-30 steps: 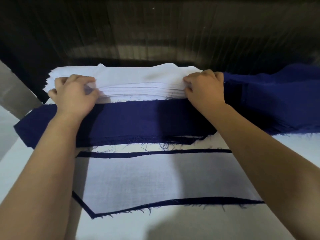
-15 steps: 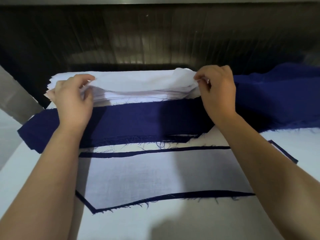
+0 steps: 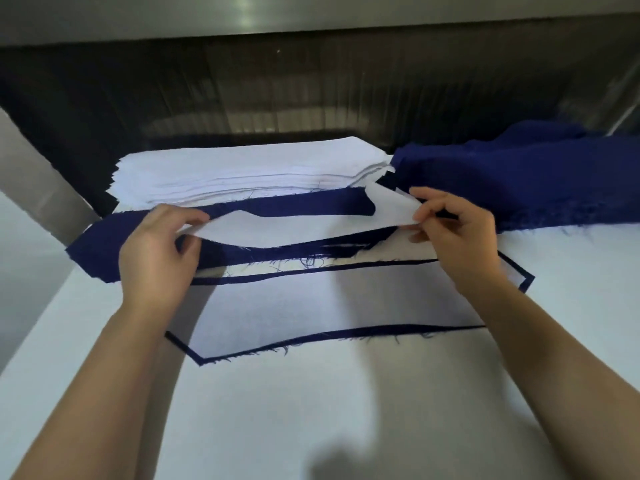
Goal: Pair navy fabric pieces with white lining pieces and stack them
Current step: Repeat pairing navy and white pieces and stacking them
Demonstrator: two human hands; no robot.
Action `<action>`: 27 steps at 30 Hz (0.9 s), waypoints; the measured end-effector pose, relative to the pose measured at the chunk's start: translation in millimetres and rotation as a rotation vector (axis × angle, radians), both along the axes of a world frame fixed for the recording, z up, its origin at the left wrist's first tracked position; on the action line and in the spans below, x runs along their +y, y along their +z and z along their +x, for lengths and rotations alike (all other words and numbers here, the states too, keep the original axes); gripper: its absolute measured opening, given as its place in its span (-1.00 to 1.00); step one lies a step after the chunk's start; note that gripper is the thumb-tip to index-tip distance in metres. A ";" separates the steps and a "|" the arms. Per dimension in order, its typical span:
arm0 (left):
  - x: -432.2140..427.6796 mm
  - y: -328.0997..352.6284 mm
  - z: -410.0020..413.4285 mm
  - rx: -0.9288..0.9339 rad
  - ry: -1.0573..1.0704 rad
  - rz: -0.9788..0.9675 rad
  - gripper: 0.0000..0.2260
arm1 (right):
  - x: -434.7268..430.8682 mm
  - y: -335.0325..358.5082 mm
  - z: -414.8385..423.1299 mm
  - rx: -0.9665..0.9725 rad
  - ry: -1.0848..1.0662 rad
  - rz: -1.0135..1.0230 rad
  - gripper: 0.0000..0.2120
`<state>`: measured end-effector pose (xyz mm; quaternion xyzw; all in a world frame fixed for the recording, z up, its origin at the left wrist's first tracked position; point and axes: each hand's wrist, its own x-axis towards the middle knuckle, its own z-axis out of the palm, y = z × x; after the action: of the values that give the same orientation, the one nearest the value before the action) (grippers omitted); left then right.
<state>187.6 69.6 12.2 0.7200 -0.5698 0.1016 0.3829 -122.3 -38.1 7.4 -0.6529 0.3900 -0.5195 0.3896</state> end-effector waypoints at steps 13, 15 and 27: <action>43.0 -17.0 -15.7 0.347 -0.136 0.011 -0.65 | 34.7 -13.7 -52.5 0.176 -0.067 -0.036 -0.63; 43.3 -16.1 -16.7 0.306 -0.218 0.024 -0.70 | 34.5 -13.5 -50.2 0.165 -0.035 -0.028 -0.60; 48.9 -17.2 -14.0 0.514 -0.362 0.192 -0.84 | 31.4 -16.0 -55.5 0.237 -0.105 0.012 -0.56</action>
<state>173.6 118.5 -5.0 0.6420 -0.5799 -0.2072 0.4566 -177.8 -6.6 -8.6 -0.6862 0.4699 -0.4559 0.3170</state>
